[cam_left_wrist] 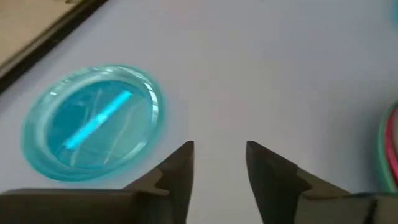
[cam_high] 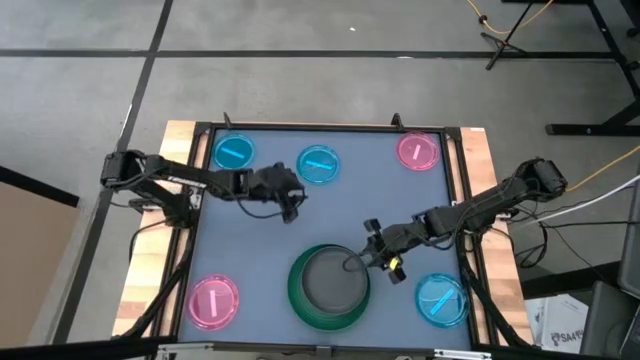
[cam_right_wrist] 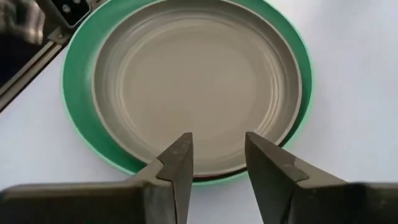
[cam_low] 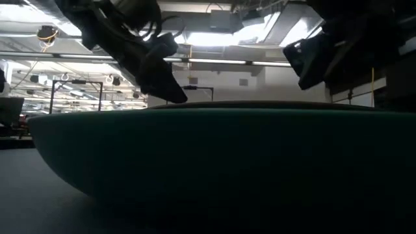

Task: Stack plastic plates
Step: Stack the top right blue plate on top of the black plate

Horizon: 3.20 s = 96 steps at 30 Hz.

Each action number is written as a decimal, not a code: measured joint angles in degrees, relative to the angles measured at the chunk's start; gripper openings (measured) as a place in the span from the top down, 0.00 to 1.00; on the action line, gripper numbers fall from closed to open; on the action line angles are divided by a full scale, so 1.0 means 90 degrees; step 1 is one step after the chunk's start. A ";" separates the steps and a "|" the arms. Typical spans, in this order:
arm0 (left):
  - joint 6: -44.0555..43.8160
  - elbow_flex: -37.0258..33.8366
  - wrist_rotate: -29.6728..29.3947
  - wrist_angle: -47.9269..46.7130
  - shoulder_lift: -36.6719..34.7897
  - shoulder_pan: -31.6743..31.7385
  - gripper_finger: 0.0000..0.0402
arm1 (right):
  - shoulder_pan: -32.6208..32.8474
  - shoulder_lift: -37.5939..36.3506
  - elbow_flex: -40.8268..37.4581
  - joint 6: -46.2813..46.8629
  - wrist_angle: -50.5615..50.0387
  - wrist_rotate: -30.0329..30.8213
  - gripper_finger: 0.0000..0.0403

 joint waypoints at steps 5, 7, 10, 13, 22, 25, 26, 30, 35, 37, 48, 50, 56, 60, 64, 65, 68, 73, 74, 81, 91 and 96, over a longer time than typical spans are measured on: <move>0.0692 0.0112 0.0244 -0.0104 0.0000 0.0742 0.51 | 0.0010 0.0005 -0.0401 0.0524 0.0699 0.0236 0.66; 0.1157 0.0125 0.0246 -0.0073 0.0076 0.1030 0.49 | 0.0008 0.0005 -0.0526 0.0776 0.0876 0.0404 0.66; 0.1518 0.0141 0.0536 -0.0113 0.0351 0.1435 0.48 | 0.0010 0.0007 -0.0637 0.1083 0.1003 0.0767 0.66; 0.1781 0.0431 0.1188 -0.0183 0.0827 0.1746 0.48 | 0.0010 0.0014 -0.0689 0.1344 0.1013 0.1143 0.66; 0.3452 0.1873 0.1500 -0.2103 0.2279 0.1868 0.48 | 0.0010 0.0016 -0.0715 0.1634 0.1054 0.1700 0.66; 0.3713 0.2089 0.1342 -0.2106 0.2561 0.1868 0.50 | 0.0010 0.0017 -0.0715 0.1637 0.1061 0.1822 0.66; 0.3828 0.2144 0.1341 -0.2096 0.2647 0.1870 0.50 | 0.0010 0.0017 -0.0715 0.1638 0.1061 0.1823 0.66; 0.4073 0.2198 0.1347 -0.2103 0.2867 0.1844 0.52 | 0.0010 0.0017 -0.0715 0.1643 0.1052 0.1823 0.66; 0.4068 0.2198 0.1218 -0.2071 0.2883 0.1832 0.57 | 0.0010 0.0017 -0.0715 0.1637 0.1035 0.1823 0.66; 0.4070 0.2198 0.1225 -0.2068 0.2885 0.1832 0.61 | 0.0010 0.0017 -0.0715 0.1624 0.1030 0.1823 0.66; 0.4069 0.2193 0.1147 -0.1947 0.2900 0.1946 0.92 | 0.0010 0.0019 -0.0713 0.1650 0.0933 0.2380 0.66; 0.4048 0.2193 0.1111 -0.1901 0.2891 0.1938 0.97 | 0.0010 0.0019 -0.0713 0.1651 0.0933 0.2426 0.66; 0.3870 0.2185 0.0730 -0.2100 0.2648 0.1569 0.99 | 0.0017 0.0019 -0.0713 0.1814 0.0918 0.2425 0.66; 0.3361 0.2185 0.0701 -0.2313 0.2154 0.1161 0.99 | 0.0017 0.0019 -0.0710 0.2177 0.0971 0.2423 0.66; 0.2872 0.2185 0.0636 -0.2473 0.1534 0.0575 1.00 | 0.0174 0.0019 -0.0708 0.2447 0.0876 0.2467 0.66; 0.2739 0.2185 0.0574 -0.2472 0.1388 0.0405 1.00 | 0.0261 0.0019 -0.0708 0.2452 0.0886 0.2503 0.66; 0.2337 0.2185 0.0354 -0.2600 0.0977 -0.0094 1.00 | 0.0596 0.0019 -0.0708 0.2482 0.0897 0.2632 0.66; 0.1677 0.2216 0.0026 -0.2572 0.0620 -0.0994 1.00 | 0.1263 0.0019 -0.0708 0.2687 0.0855 0.3099 0.66; 0.1532 0.2255 -0.0084 -0.2610 0.0610 -0.1189 1.00 | 0.1399 0.0019 -0.0708 0.2770 0.0830 0.3181 0.66; 0.0628 0.2950 -0.1028 -0.2726 0.0898 -0.2601 1.00 | 0.2327 0.0013 -0.0708 0.3641 0.0685 0.3714 0.66; -0.0181 0.4292 -0.1532 -0.2784 0.2072 -0.3932 1.00 | 0.3309 0.0008 -0.0708 0.4526 0.0457 0.3939 0.66; -0.0471 0.5135 -0.1619 -0.3125 0.2901 -0.4295 1.00 | 0.3692 0.0007 -0.0708 0.4829 0.0464 0.3992 0.66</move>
